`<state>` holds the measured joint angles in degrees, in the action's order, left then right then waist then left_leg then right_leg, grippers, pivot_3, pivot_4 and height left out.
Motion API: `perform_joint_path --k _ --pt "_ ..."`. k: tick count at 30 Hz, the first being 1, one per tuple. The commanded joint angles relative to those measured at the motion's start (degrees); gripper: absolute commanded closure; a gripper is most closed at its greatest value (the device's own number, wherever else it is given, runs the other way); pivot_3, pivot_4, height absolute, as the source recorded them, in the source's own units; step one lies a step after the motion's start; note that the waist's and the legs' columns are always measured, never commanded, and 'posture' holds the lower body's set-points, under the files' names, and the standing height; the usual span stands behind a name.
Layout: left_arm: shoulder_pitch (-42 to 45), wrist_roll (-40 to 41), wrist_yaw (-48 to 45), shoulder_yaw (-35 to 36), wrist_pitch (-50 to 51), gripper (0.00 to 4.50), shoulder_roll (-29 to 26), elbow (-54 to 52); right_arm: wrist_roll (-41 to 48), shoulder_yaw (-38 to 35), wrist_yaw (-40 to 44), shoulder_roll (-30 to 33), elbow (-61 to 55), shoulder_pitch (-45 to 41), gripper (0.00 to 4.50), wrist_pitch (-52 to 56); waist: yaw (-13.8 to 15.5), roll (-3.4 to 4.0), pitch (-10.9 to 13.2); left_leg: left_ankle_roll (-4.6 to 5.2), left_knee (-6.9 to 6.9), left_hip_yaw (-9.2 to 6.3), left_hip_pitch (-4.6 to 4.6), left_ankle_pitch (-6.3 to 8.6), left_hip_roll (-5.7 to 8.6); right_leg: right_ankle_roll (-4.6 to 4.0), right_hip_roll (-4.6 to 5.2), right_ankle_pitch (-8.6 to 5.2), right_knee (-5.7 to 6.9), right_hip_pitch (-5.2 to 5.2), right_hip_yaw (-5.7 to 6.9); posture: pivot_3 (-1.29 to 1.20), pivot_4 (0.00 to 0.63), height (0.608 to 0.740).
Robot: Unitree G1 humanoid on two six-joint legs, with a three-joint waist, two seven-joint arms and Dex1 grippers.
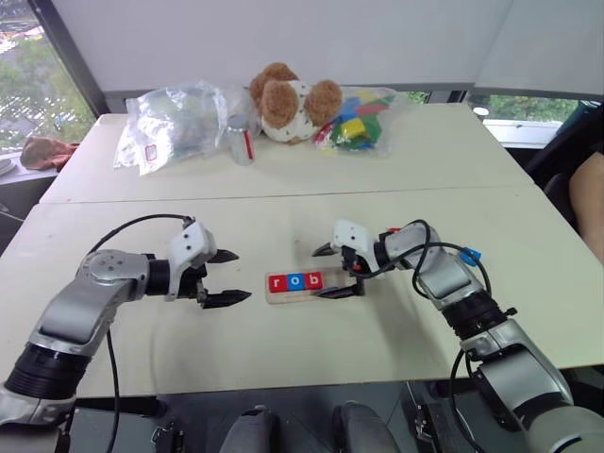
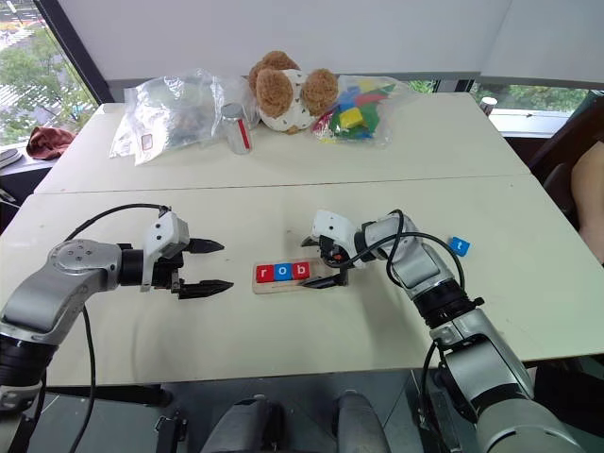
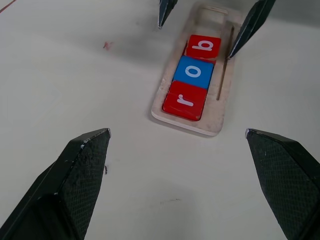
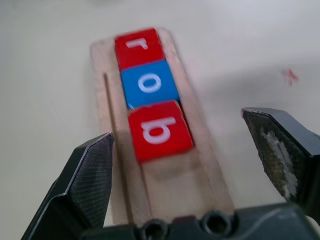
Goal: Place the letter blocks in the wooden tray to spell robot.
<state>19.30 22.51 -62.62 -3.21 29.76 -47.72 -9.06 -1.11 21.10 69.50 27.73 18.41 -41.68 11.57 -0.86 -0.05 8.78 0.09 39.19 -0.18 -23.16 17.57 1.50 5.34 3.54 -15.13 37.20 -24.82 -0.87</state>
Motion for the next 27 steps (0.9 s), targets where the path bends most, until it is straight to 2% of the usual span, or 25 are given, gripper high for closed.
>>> perform_joint_path --k 1,10,14,17,20,22,25,27 --pt "0.70 -0.03 -0.10 0.52 -0.64 0.00 0.16 -0.95 -0.75 -0.43 -0.74 -0.56 1.46 -2.95 0.05 -2.39 -0.05 0.00 0.00 0.00 0.00 0.00 0.00 0.00 0.00 0.00 0.00 0.00 0.00 0.00 0.00 0.00 0.150 0.740" --pt "0.45 -0.13 0.18 0.65 -0.37 0.00 0.39 -1.28 -0.75 -0.53 -1.23 -1.88 3.63 -4.41 0.05 -3.71 -0.03 0.00 0.00 -0.02 0.00 0.00 0.00 -0.01 0.00 0.00 0.00 0.00 0.01 0.00 0.00 0.00 0.150 0.740" --pt "-0.16 0.33 0.16 1.09 0.20 0.00 0.08 -2.31 1.83 -2.30 0.03 -0.47 -1.52 -2.79 0.05 -0.69 -0.05 0.00 0.00 -0.02 0.00 -0.01 0.00 -0.01 0.00 0.00 0.00 0.00 0.01 0.00 0.00 0.00 0.150 0.740" --pt "0.37 2.21 -0.32 1.93 2.01 0.00 -0.20 -4.14 5.40 -6.79 -0.72 2.56 -9.79 -0.84 0.05 6.28 0.29 0.00 0.00 -0.02 0.00 -0.06 -0.02 -0.01 -0.01 0.00 0.00 0.00 0.02 0.00 0.01 0.00 0.150 0.740" --pt "2.88 5.68 -0.52 3.39 4.95 0.00 0.06 -6.25 8.83 -16.71 -8.97 5.30 -20.37 1.77 0.05 20.24 0.59 0.00 0.00 -0.01 0.03 -0.13 -0.13 -0.01 0.00 0.00 0.02 0.00 0.01 0.00 0.02 0.00 0.150 0.740" --pt "5.43 8.05 -0.19 4.06 7.04 0.00 0.95 -6.74 9.54 -22.78 -16.88 4.51 -26.01 3.64 0.05 28.92 0.59 -0.03 -0.02 -0.01 0.07 -0.14 -0.17 0.00 0.00 0.00 0.03 0.00 0.01 0.00 0.02 0.00 0.150 0.740" --pt "8.79 9.27 -0.33 3.22 8.20 0.00 2.09 -6.71 7.10 -30.03 -32.13 -1.19 -32.57 7.10 0.05 39.57 0.36 -0.05 -0.07 -0.01 0.05 -0.15 -0.11 0.00 0.00 0.00 0.03 0.00 0.01 0.00 0.02 0.00 0.150 0.740" --pt "10.27 9.41 -0.72 2.26 8.27 0.00 2.68 -6.28 5.12 -32.49 -40.34 -5.03 -34.69 9.32 0.05 43.04 0.01 -0.04 -0.07 -0.04 0.02 -0.14 -0.08 -0.02 0.00 0.00 0.01 0.00 0.03 0.00 0.00 0.00 0.150 0.740"
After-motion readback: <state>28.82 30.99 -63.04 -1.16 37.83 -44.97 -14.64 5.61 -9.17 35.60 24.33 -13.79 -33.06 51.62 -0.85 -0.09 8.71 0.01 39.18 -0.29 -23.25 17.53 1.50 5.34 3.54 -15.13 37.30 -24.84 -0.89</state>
